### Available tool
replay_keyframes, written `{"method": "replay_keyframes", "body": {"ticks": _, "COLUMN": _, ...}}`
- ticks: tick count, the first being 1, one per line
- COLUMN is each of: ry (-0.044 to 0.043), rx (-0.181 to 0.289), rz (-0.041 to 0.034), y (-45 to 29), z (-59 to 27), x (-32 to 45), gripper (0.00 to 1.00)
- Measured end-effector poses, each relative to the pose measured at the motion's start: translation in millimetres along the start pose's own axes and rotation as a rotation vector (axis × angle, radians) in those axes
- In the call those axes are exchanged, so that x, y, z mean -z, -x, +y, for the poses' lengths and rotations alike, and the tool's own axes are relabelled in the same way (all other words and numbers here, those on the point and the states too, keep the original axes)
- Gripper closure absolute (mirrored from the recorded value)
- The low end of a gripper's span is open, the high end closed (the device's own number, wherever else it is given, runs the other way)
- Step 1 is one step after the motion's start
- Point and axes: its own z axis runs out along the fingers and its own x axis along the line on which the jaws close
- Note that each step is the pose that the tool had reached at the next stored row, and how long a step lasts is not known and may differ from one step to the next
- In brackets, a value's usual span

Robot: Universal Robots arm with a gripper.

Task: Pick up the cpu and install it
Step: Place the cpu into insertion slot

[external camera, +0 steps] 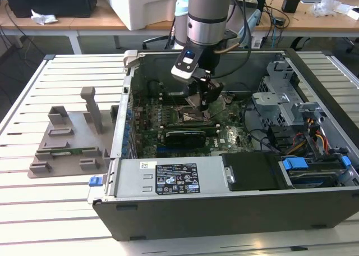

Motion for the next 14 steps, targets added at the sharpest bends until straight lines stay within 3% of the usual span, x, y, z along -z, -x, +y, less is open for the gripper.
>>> {"method": "replay_keyframes", "body": {"ticks": 14, "ry": -0.0004, "rx": -0.111, "rz": 0.0017, "y": 0.0, "z": 0.0, "x": 0.0, "gripper": 0.45}}
